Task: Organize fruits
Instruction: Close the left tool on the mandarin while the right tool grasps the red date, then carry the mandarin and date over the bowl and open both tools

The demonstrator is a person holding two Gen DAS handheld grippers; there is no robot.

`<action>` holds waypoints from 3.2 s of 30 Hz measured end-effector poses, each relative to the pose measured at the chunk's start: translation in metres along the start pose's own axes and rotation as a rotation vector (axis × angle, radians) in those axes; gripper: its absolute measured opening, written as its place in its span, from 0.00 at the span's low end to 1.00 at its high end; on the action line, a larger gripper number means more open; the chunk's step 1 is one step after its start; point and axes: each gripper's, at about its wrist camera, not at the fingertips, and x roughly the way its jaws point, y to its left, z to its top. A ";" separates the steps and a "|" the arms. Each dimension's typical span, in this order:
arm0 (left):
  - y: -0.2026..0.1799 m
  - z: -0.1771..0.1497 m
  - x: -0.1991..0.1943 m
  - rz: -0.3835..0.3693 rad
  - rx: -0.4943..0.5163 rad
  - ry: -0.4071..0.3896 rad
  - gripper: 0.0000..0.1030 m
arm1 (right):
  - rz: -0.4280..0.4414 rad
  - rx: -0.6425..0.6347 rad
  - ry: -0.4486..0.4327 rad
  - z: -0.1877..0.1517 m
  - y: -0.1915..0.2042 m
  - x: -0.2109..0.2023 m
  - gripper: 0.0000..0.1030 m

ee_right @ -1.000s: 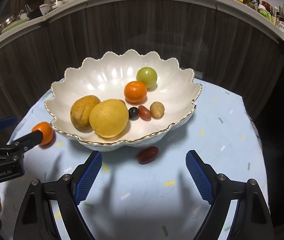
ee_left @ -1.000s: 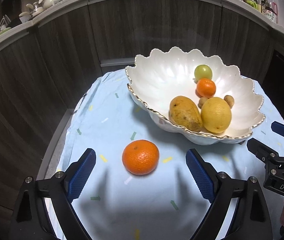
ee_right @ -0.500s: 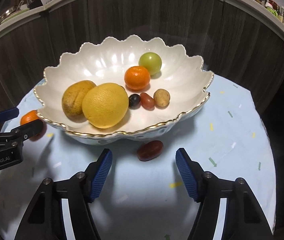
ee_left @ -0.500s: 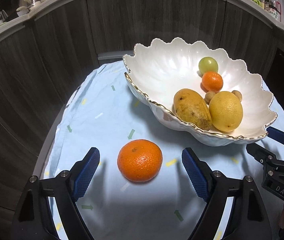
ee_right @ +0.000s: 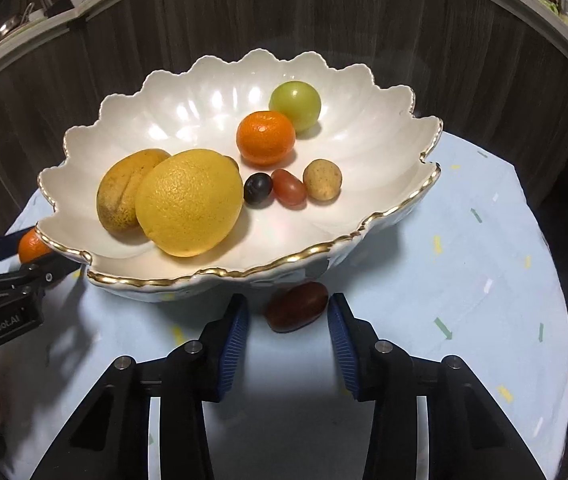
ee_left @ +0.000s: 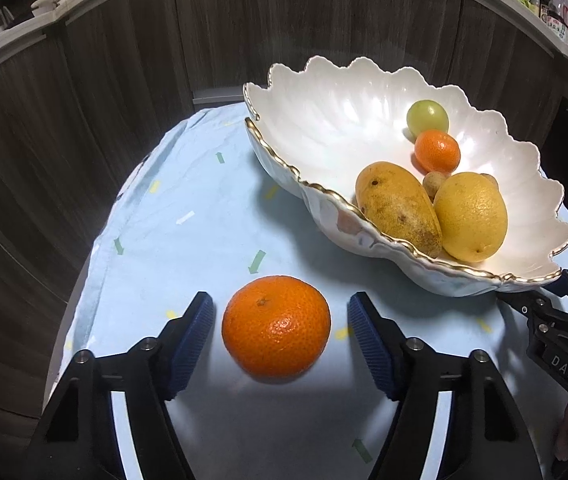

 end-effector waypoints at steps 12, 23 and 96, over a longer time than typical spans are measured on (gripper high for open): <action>0.001 -0.001 0.002 0.013 -0.005 0.002 0.45 | 0.019 -0.001 0.000 0.000 0.002 -0.002 0.27; 0.000 -0.013 -0.017 -0.008 -0.011 0.004 0.44 | 0.038 -0.007 -0.016 -0.010 0.010 -0.026 0.27; -0.032 0.091 -0.032 -0.080 0.075 -0.077 0.45 | 0.069 0.022 -0.100 0.076 -0.015 -0.052 0.27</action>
